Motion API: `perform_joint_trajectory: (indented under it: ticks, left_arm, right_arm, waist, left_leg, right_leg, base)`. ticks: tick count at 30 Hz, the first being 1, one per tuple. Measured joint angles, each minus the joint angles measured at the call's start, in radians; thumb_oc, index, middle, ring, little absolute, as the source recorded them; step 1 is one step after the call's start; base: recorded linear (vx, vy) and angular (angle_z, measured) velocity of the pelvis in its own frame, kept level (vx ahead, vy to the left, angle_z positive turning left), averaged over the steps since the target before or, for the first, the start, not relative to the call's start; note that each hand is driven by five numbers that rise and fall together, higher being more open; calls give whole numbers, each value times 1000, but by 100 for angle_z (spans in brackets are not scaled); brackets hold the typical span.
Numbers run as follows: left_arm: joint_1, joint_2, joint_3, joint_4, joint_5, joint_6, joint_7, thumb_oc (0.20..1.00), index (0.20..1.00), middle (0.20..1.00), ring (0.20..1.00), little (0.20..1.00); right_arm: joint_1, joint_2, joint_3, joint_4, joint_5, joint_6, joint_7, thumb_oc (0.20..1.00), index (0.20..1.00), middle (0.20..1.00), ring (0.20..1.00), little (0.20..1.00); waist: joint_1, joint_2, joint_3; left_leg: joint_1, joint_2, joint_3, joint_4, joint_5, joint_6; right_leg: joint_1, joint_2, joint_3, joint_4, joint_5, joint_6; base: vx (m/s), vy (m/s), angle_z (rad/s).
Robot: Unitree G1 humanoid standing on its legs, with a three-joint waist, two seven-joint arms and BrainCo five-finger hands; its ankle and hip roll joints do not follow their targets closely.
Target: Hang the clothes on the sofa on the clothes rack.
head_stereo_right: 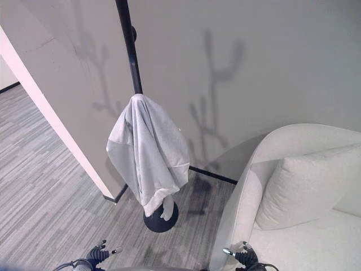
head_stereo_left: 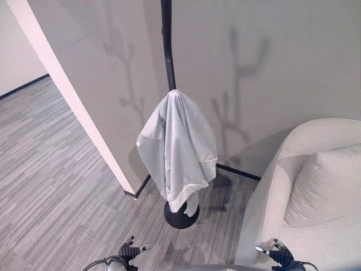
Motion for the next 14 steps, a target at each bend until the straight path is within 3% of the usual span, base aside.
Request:
perform_joint_trajectory:
  ticks: [9, 14]
  left_arm:
    - [-9, -7, -38, 6, 1, 0, 0, 1000, 1000, 1000, 1000, 1000]
    - [-10, -7, -38, 6, 1, 0, -1, 1000, 1000, 1000, 1000, 1000]
  right_arm:
    - [9, 16, 20, 273, -11, 3, 9, 1000, 1000, 1000, 1000, 1000]
    - [43, 16, 17, 298, -9, 14, 10, 1000, 1000, 1000, 1000, 1000]
  waist:
    - [-1, -16, 5]
    - [-14, -16, 12]
  left_leg:
    - [-1, 0, 1, 0, -5, -5]
    - [-1, 1, 6, 0, -8, -4]
  right_leg:
    - [-3, 0, 1, 0, -1, 1]
    - [-4, 0, 5, 0, -2, 1]
  base:
    - [0, 0, 0]
    - [11, 2, -2]
